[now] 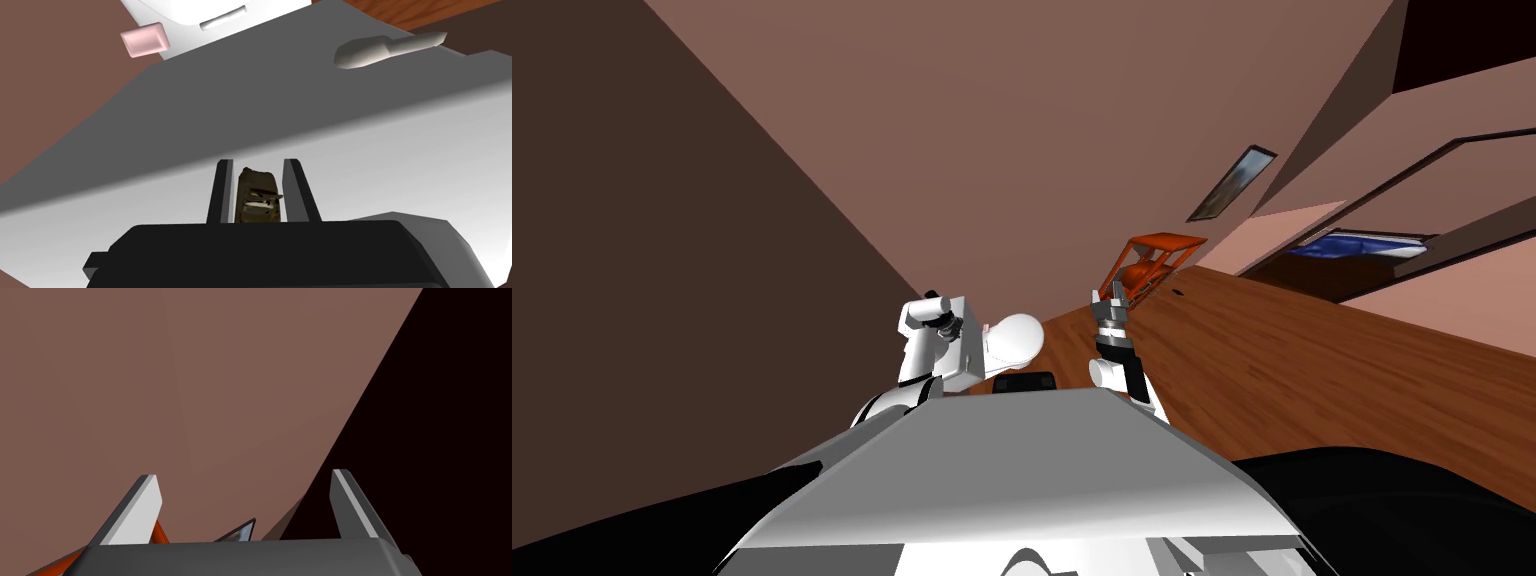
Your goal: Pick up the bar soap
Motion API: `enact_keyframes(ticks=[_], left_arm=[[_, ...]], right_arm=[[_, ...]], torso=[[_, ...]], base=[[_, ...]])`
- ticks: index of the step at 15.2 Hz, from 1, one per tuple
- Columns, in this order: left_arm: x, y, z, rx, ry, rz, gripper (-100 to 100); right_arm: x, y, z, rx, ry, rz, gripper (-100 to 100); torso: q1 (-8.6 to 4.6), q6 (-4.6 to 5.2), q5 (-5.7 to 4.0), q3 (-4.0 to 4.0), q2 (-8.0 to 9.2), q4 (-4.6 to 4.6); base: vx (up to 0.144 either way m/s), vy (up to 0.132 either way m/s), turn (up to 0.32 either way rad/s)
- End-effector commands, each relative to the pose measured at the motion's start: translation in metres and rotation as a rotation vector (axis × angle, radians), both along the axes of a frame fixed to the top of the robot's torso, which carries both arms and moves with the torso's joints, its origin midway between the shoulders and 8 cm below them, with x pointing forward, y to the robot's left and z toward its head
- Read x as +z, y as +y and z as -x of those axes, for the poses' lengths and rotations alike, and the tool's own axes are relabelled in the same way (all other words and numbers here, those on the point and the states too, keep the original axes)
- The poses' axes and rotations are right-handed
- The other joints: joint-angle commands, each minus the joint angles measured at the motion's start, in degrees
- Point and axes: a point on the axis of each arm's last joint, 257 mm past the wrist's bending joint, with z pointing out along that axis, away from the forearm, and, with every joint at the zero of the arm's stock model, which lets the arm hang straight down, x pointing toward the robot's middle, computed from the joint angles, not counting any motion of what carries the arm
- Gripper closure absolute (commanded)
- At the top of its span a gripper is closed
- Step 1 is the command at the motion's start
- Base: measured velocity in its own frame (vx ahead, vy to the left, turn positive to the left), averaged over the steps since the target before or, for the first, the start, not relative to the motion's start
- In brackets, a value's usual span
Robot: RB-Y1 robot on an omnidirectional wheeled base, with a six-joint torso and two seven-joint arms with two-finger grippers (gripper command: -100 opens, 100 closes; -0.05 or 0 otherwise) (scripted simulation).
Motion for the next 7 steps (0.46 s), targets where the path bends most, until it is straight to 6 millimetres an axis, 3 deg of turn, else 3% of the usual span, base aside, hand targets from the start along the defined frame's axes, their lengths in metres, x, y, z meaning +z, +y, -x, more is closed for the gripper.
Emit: enact_keyframes(ticks=[1,5,7], left_arm=[[0.000,0.000,0.000,0.000,0.000,0.000,100],[0.018,0.001,0.004,-0.001,-0.002,0.002,100],[0.016,0.001,0.003,-0.001,-0.004,0.002,100]], right_arm=[[0.000,0.000,0.000,0.000,0.000,0.000,0],[0.000,0.000,0.000,0.000,0.000,0.000,0],[0.000,0.000,0.000,0.000,0.000,0.000,0]], torso=[[0.00,0.00,0.00,0.00,0.00,0.00],[-0.01,-0.01,-0.02,0.02,0.00,0.03],[-0.02,-0.01,-0.03,0.02,0.01,0.03]], base=[[0.000,0.000,0.000],[0.007,-0.003,0.014],[0.004,-0.002,0.003]])
